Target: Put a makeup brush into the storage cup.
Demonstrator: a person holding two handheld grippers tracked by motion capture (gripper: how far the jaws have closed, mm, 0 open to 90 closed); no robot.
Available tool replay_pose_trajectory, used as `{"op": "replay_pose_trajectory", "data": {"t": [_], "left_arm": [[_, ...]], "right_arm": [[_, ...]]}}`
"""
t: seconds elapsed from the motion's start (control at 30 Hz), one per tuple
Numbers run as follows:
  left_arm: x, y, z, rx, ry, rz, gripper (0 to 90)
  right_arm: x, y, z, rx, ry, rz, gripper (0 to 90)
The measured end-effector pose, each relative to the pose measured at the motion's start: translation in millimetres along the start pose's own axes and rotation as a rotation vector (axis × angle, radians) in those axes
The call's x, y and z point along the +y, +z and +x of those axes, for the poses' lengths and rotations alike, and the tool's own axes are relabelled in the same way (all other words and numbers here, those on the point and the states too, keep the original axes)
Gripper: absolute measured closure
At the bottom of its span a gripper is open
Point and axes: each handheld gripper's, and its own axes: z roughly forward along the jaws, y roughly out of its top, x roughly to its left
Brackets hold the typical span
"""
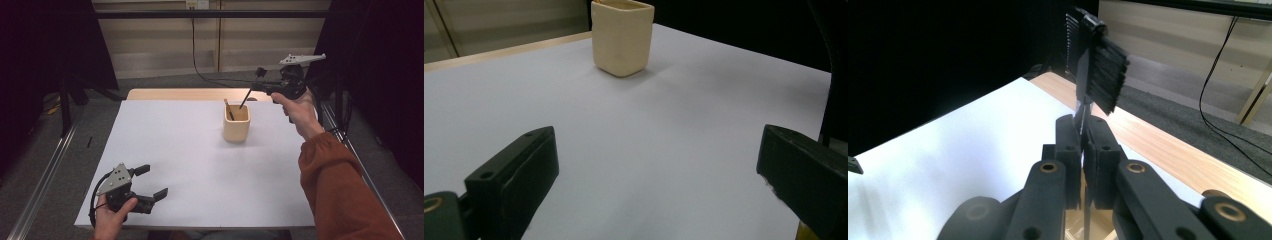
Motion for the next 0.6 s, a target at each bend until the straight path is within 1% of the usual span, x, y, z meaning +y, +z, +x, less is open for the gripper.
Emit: {"op": "replay_pose_trajectory", "data": {"t": [0.07,0.2,0.3,0.4,0.53,0.6], "left_arm": [[0.1,0.0,0.2,0.000,0.001,0.003,3.3],[0.3,0.3,-0.5,-0.001,-0.001,-0.005,3.3],[0.8,-0.5,-0.4,0.002,0.005,-0.009,3.3],[0.2,-0.4,0.1,0.004,0.003,-0.006,3.2],[0.2,-1.1,0.4,0.008,0.001,-0.011,3.2],[0.3,-1.1,0.5,0.007,0.005,-0.005,3.2]], "right_arm": [[-0.4,3.3,-1.2,-0.008,-0.001,0.014,85.4],[0.1,8.9,-4.8,-0.029,0.005,0.040,85.4],[1.7,11.3,-5.1,-0.034,0.001,0.052,85.4],[2.3,13.3,-4.7,-0.037,-0.002,0.059,85.4],[-1.2,17.2,-5.9,-0.040,0.001,0.069,85.4],[-2.4,18.7,-5.5,-0.040,-0.001,0.071,85.3]]}}
